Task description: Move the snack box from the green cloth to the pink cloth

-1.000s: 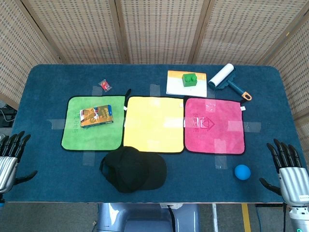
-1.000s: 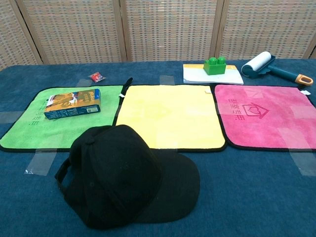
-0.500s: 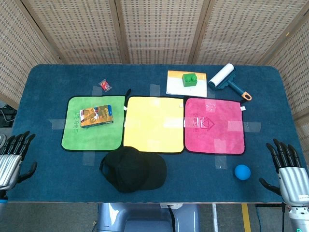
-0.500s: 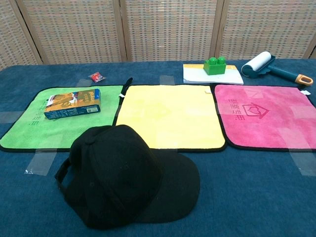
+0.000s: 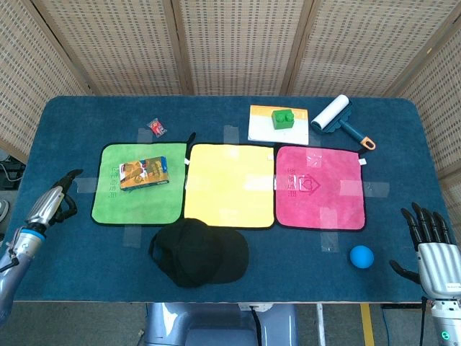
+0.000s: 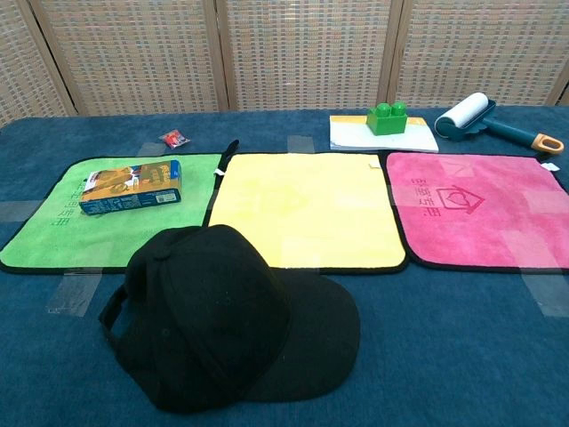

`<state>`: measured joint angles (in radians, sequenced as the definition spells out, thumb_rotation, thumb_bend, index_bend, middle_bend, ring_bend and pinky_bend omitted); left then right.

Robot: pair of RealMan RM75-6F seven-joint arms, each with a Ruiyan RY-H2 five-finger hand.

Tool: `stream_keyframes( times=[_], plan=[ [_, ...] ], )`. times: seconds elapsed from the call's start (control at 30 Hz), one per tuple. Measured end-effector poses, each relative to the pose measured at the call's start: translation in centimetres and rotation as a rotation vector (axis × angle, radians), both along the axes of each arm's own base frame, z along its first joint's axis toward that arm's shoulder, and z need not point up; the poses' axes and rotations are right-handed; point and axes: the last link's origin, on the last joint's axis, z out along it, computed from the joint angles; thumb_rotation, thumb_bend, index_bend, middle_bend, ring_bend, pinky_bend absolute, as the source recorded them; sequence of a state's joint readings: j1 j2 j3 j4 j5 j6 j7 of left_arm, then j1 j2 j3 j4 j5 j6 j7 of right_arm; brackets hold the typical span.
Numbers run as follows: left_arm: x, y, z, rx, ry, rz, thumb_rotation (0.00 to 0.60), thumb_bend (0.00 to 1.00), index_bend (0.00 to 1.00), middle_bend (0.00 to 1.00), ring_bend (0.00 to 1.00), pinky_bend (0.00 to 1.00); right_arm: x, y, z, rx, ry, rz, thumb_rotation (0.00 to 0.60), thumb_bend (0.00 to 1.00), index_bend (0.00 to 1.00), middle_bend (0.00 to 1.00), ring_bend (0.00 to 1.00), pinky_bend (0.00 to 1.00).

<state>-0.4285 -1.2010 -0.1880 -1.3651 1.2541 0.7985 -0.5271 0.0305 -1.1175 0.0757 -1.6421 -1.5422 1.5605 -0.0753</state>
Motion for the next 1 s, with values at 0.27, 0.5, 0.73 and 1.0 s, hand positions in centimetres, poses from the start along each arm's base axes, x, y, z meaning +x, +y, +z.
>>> stream_keyframes(
  times=[0.27, 0.5, 0.73, 1.0],
  plan=[
    [0.0, 3.3, -2.0, 0.004, -0.209, 0.094, 0.600, 1.00, 0.00, 0.00, 0.00, 0.00, -0.3, -0.4, -0.2, 0.004, 0.007, -0.020, 0.600, 0.00, 0.05, 0.00, 0.00, 0.00],
    [1.5, 5.4, -5.0, -0.041, -0.408, 0.183, 0.600, 1.00, 0.00, 0.00, 0.00, 0.00, -0.8, -0.7, -0.4, 0.013, 0.008, -0.037, 0.600, 0.00, 0.05, 0.00, 0.00, 0.00],
    [2.9, 6.8, -7.6, -0.062, -0.538, 0.230, 0.600, 1.00, 0.00, 0.00, 0.00, 0.00, -1.1, -0.9, -0.2, 0.008, 0.000, -0.051, 0.600, 0.00, 0.05, 0.00, 0.00, 0.00],
    [4.2, 7.4, -9.4, -0.068, -0.623, 0.239, 0.600, 1.00, 0.00, 0.00, 0.00, 0.00, -1.4, -1.1, 0.1, 0.001, -0.009, -0.063, 0.600, 0.00, 0.05, 0.00, 0.00, 0.00]
  ],
)
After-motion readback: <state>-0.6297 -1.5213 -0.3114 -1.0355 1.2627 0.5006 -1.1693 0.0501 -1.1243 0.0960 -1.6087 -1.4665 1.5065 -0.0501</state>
